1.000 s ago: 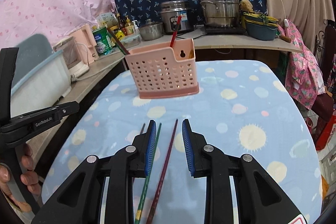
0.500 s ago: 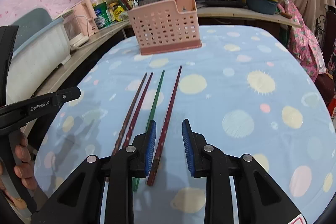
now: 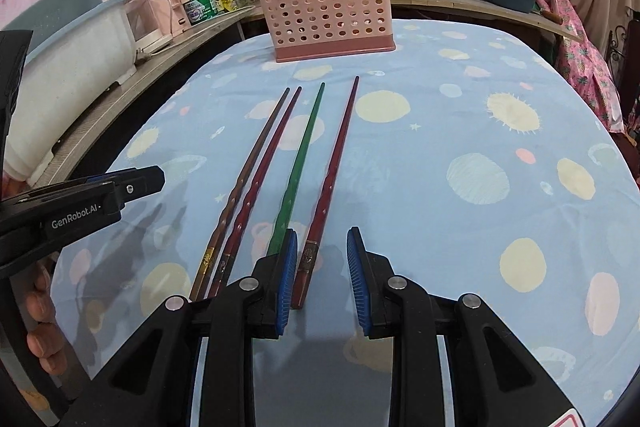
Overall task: Organize utensils
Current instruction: 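Move both open grippers back down to the remaining chopsticks, then grasp a dark red chopstick with the right gripper while the left grasps a brown chopstick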
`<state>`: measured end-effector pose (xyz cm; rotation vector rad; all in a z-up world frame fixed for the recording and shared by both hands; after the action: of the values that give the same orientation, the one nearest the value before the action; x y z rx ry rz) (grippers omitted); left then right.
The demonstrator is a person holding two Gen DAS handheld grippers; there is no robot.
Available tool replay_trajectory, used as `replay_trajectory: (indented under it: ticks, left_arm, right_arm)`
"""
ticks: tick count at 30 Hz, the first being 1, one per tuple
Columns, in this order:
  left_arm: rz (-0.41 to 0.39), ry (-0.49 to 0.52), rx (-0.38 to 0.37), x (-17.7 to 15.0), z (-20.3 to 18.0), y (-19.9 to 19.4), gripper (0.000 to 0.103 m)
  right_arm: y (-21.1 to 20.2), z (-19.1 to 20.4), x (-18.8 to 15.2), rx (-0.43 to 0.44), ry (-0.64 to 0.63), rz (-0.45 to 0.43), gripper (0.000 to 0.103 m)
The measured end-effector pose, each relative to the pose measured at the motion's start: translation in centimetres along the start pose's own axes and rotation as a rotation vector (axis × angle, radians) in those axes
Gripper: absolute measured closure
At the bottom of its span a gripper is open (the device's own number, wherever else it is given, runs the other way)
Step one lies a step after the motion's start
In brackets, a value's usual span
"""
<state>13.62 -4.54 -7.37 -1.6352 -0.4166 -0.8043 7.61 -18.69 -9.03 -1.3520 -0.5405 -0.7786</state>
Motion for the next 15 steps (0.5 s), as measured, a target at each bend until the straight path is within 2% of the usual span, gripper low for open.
replay_trajectory:
  ticks: [2,15]
  left_arm:
    - [0.005,0.003,0.006,-0.3,0.1,0.1,0.069]
    - [0.032,0.013,-0.002,-1.7,-0.3,0.4,0.059]
  right_arm:
    - [0.1,0.0,-0.2,-0.001,0.002,0.005,0.078]
    - [0.7,0.3,-0.9,-0.030,-0.024,0.032,0.080]
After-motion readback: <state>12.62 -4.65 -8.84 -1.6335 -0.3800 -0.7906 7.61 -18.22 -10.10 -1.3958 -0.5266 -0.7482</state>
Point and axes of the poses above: each gripper's, at about its wrist camera, not at the fingertips, and y roughly the way its jaws point, z to its left, x to its top, the point moved 8 cm from there along y, roughly the way its jaws point, and after that the axes turned 7 degrees about -z, right-handed, at the moved point
